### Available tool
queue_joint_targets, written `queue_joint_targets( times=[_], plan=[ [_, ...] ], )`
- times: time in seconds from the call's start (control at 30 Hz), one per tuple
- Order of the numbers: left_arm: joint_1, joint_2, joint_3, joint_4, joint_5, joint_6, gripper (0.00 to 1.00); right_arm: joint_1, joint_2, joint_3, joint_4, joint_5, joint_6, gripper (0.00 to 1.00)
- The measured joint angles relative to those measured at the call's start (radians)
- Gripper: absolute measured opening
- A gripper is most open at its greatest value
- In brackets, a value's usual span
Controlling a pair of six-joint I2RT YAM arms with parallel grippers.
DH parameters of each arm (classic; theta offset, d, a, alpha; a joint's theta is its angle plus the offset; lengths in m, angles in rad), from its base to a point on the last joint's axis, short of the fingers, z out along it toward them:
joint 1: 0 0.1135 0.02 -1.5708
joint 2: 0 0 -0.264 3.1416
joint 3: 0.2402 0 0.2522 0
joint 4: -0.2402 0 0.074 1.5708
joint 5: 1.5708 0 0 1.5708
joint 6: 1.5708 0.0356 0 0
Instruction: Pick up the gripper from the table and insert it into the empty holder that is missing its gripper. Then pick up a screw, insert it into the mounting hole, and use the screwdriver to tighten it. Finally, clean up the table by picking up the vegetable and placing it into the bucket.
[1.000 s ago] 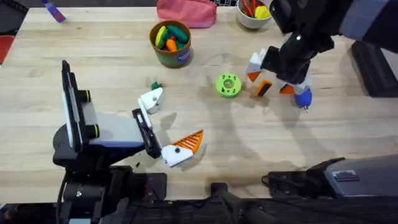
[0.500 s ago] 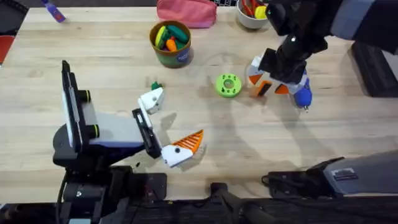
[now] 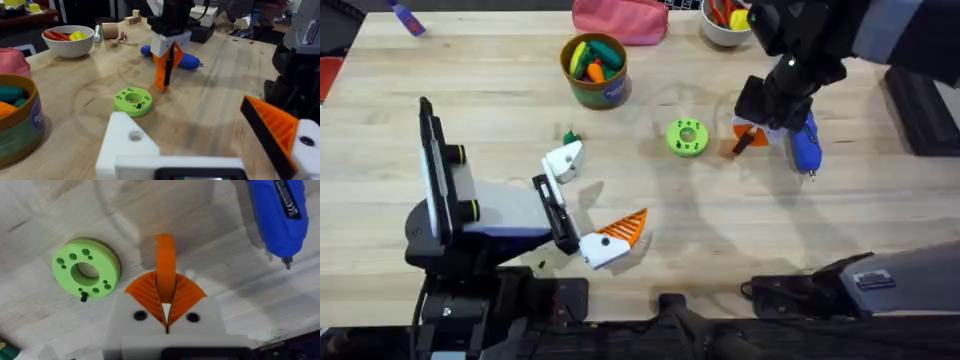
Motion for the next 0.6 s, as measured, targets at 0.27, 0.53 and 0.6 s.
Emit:
queue_joint_targets(
  times=[0.27,0.53,0.6],
  plan=[
    [0.000,0.000,0.000,0.000,0.000,0.000,0.985,0.005,-0.018,0.030,-0.037,-0.001,-0.020,0.011],
    [0.000,0.000,0.000,0.000,0.000,0.000,0.985,0.075,-0.224,0.137,-0.008,0.000,-0.068,0.011],
    [0.000,0.000,0.000,0.000,0.000,0.000,0.985,0.097,-0.284,0.137,-0.005,-0.001,-0.069,0.011]
  ],
)
